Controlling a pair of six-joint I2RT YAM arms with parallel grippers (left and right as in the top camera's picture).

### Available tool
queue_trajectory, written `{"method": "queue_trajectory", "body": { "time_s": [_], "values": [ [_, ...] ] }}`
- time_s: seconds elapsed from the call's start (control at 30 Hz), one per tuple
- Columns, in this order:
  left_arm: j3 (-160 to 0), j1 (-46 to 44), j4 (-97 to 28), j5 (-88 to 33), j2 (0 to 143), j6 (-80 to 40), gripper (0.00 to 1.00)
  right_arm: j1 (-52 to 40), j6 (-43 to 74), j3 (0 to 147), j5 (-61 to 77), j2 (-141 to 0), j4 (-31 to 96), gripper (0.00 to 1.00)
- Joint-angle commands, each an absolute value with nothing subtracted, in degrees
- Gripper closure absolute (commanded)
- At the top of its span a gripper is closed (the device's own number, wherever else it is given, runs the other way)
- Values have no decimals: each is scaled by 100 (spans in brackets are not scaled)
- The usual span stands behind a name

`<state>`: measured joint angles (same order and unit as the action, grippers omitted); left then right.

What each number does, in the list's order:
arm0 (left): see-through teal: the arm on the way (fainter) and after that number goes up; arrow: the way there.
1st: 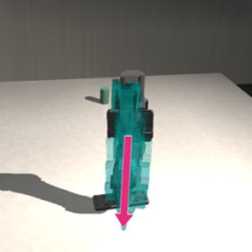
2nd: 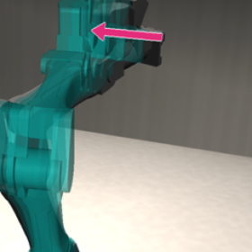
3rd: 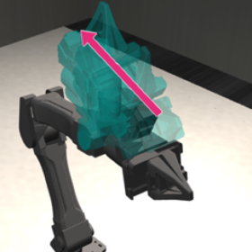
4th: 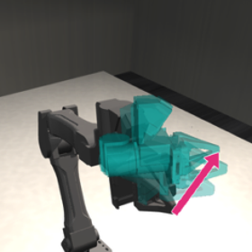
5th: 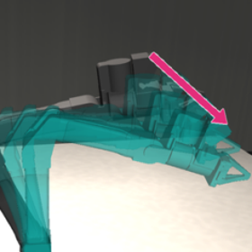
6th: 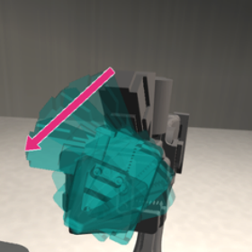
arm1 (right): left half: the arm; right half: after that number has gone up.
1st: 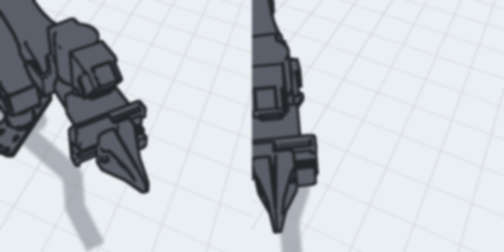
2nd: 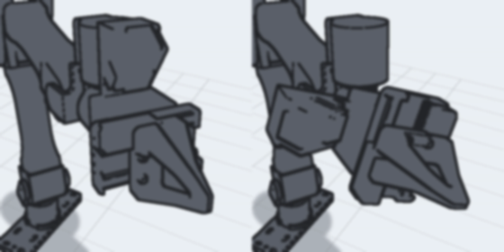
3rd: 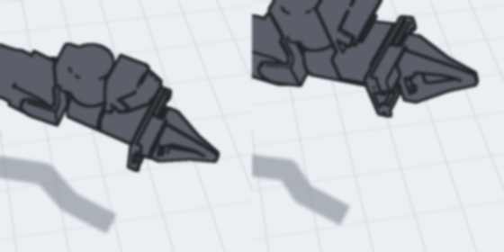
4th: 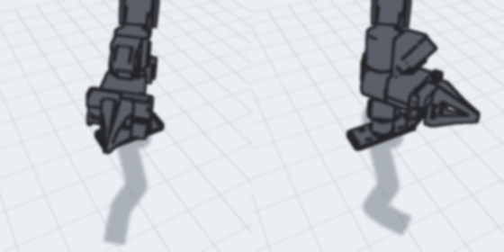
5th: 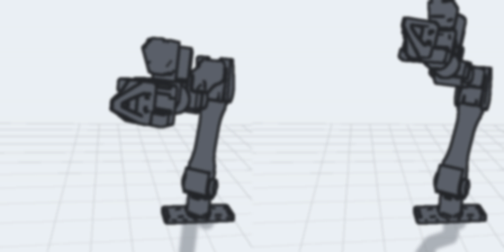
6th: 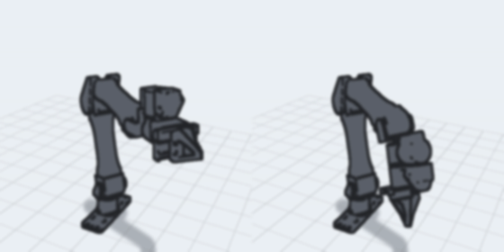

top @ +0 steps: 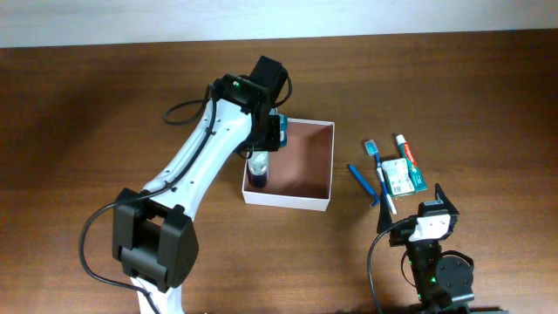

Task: Pack container
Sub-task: 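Lower the soap bottle into the box's front-left area beside the mouthwash, then open the left gripper and withdraw it leftward out of the box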

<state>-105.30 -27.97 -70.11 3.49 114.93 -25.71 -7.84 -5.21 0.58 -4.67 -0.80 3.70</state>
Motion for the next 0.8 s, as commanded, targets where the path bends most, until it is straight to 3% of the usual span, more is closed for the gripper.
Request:
{"method": "queue_trajectory", "body": {
  "time_s": [0.0,0.33,0.4,0.47,0.5,0.77],
  "values": [
    [-10982,-2773,-7223,434,11236,-2259,51,-733,-558,32,-517,-32,416,2],
    [-11238,-2703,-7330,740,10377,-2093,51,-733,-558,32,-517,-32,416,2],
    [-11238,-2644,-7404,978,10252,-2095,60,-731,-558,32,-517,-32,416,2],
    [-11238,-2545,-7592,1107,10173,-2112,92,-733,-558,32,-517,-32,416,2],
    [-11238,-2467,-7745,1127,10151,-2176,100,-733,-558,32,-517,-32,416,2],
    [-10943,-1680,-8294,1094,10151,-2307,99,-733,-558,32,-517,-32,416,2]
  ]
}}
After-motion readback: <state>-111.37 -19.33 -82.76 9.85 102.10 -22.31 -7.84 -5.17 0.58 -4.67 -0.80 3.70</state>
